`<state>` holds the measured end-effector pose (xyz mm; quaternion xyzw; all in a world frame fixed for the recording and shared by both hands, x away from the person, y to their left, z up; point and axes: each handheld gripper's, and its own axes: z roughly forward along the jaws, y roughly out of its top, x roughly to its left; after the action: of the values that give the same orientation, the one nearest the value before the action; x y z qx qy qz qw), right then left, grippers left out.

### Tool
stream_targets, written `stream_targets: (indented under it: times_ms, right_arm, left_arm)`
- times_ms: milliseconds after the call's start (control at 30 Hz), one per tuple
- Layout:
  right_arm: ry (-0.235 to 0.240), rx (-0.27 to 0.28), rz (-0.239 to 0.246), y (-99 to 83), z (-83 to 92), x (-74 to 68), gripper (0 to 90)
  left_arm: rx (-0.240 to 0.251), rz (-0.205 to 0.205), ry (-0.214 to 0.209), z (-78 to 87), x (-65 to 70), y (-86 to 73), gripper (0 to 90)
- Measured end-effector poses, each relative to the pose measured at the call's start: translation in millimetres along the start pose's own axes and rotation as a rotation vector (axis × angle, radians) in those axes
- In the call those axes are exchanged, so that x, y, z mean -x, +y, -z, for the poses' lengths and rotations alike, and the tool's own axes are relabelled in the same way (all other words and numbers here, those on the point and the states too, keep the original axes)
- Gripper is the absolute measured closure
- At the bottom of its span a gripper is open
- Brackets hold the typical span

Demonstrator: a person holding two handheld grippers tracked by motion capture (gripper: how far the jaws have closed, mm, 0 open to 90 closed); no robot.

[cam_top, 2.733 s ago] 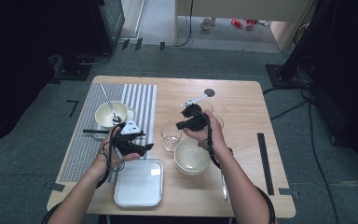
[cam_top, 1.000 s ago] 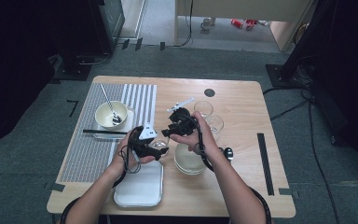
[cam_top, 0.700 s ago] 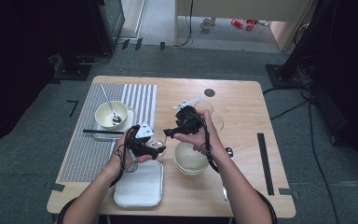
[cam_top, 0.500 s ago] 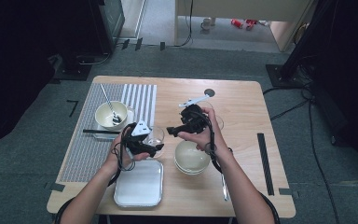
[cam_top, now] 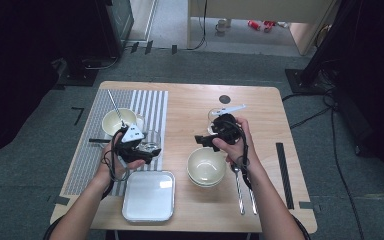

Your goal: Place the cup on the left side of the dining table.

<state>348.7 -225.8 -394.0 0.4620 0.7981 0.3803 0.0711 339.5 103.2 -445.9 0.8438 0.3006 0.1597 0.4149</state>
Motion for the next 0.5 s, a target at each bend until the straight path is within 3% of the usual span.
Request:
stream_targets:
  times_ms: [233, 500]
  right_arm:
    - [-0.004, 0.009, -0.045, -15.0, 9.4, 16.8, 21.6]
    - [-0.017, 0.011, -0.092, -32.8, 17.8, 34.7, 21.9]
  left_arm:
    - [-0.003, 0.036, 0.039, 17.0, -16.1, -16.8, 19.9]
    - [-0.009, 0.061, 0.071, 25.3, -29.0, -32.2, 19.9]
